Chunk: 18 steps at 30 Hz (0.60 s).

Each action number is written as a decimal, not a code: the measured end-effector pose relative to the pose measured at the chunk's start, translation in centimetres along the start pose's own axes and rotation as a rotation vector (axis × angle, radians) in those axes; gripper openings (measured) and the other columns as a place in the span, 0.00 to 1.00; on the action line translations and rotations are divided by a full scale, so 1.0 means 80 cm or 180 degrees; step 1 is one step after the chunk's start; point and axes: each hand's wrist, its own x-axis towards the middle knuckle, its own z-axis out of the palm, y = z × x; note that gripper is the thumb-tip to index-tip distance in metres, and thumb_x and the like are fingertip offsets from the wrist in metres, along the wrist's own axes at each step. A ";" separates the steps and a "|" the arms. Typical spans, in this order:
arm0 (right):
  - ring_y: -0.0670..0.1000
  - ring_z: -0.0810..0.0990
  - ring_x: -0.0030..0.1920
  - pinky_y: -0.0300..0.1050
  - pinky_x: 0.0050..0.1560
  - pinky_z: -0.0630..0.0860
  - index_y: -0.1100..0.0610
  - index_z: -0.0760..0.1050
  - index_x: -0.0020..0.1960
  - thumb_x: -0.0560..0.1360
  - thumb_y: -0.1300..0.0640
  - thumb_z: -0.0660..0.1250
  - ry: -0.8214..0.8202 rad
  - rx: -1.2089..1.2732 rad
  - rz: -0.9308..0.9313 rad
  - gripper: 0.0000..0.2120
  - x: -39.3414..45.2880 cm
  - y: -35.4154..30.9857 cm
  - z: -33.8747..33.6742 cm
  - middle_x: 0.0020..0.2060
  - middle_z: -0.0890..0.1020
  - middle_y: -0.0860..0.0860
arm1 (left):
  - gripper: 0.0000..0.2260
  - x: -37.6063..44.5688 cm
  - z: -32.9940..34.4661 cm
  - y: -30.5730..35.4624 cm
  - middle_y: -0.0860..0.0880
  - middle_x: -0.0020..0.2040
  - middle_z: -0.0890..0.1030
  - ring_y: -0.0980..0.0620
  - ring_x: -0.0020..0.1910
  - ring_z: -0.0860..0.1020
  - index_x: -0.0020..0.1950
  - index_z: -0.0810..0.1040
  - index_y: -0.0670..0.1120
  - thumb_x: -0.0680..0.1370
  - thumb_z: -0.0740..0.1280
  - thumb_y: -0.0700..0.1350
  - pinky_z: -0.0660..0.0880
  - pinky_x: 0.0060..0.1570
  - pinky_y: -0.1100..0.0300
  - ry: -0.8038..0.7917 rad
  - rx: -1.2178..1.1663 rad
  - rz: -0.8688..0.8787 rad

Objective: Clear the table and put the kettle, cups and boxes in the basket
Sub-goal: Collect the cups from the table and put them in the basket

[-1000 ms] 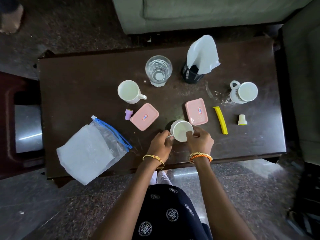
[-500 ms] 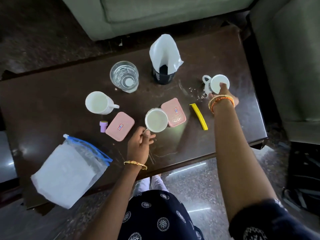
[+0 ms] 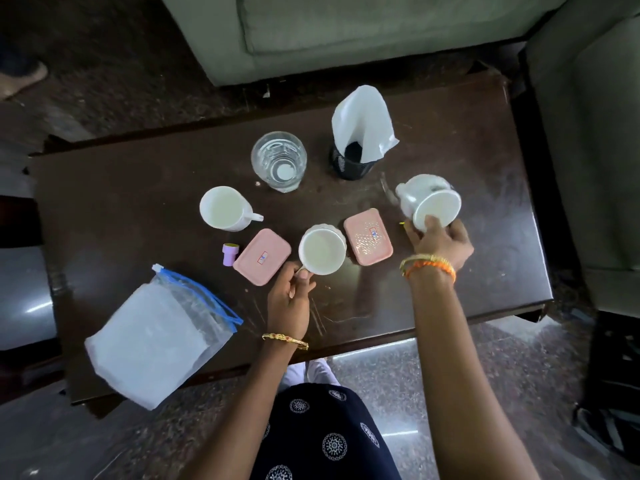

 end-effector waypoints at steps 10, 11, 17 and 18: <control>0.54 0.79 0.39 0.65 0.46 0.79 0.48 0.78 0.35 0.71 0.62 0.68 -0.1152 -0.1553 -0.0842 0.11 -0.155 0.106 -0.010 0.33 0.79 0.51 | 0.07 -0.035 -0.091 -0.007 0.41 0.54 0.78 0.46 0.54 0.78 0.53 0.73 0.43 0.81 0.57 0.40 0.79 0.52 0.58 0.0787 -0.0801 -0.0049; 0.53 0.79 0.40 0.65 0.47 0.79 0.48 0.78 0.36 0.71 0.62 0.68 -0.1303 -0.1574 -0.0863 0.10 -0.161 0.111 -0.007 0.34 0.79 0.51 | 0.07 -0.039 -0.103 -0.010 0.40 0.54 0.79 0.47 0.53 0.79 0.54 0.73 0.43 0.81 0.57 0.41 0.79 0.51 0.59 0.0865 -0.0862 -0.0053; 0.47 0.77 0.38 0.48 0.45 0.77 0.56 0.78 0.42 0.73 0.64 0.67 -0.2248 -0.1825 -0.1191 0.05 -0.228 0.156 0.054 0.34 0.77 0.49 | 0.09 -0.057 -0.208 -0.013 0.42 0.47 0.81 0.49 0.41 0.83 0.55 0.73 0.40 0.80 0.56 0.43 0.79 0.41 0.63 0.1502 -0.0907 0.0303; 0.42 0.76 0.36 0.40 0.42 0.76 0.58 0.77 0.42 0.73 0.65 0.66 -0.2373 -0.1880 -0.1325 0.04 -0.247 0.163 0.067 0.33 0.76 0.47 | 0.08 -0.058 -0.228 -0.012 0.43 0.46 0.80 0.50 0.39 0.82 0.54 0.73 0.41 0.80 0.56 0.42 0.78 0.40 0.63 0.1663 -0.0949 0.0321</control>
